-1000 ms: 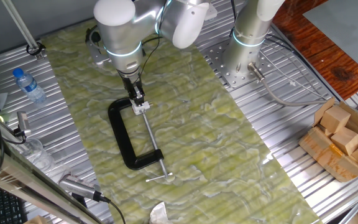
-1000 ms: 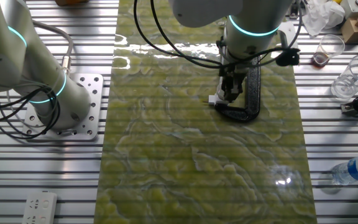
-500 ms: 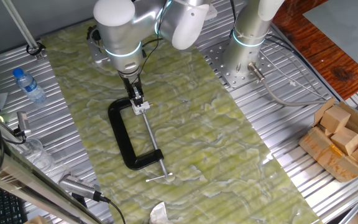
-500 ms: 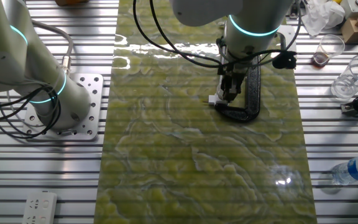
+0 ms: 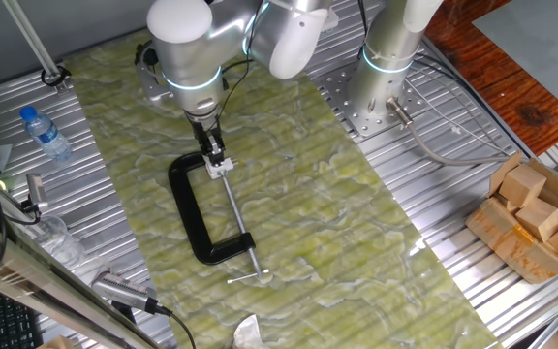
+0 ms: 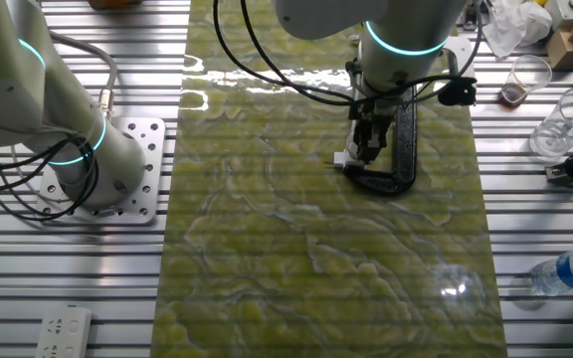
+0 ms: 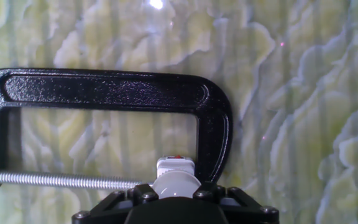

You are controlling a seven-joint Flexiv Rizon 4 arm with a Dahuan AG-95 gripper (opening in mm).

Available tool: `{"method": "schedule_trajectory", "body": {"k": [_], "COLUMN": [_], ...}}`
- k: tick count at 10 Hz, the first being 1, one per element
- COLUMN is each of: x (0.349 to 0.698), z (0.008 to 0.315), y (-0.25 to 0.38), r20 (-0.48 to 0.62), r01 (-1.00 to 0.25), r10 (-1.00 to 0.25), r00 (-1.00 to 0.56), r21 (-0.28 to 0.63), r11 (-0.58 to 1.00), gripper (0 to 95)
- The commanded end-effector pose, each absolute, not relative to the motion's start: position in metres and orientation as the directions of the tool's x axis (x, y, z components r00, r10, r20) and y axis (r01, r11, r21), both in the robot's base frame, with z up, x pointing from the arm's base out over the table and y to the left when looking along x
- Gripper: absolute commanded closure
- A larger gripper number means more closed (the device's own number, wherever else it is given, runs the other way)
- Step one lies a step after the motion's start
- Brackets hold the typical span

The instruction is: Install the light bulb by rotating it

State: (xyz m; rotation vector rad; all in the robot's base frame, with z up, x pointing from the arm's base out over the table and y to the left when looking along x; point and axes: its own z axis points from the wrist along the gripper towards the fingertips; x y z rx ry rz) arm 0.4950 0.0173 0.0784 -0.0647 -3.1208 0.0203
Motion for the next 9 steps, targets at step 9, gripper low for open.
{"method": "schedule_trajectory", "body": {"k": [9], "x": [0.4951], "z": [0.0819], "y": [0.017], "r20": [0.011], "r01": [-0.535], "r10": [-0.535], "r00": [-0.845], "r21": [-0.016], "r11": [0.845], "gripper": [38.0]}}
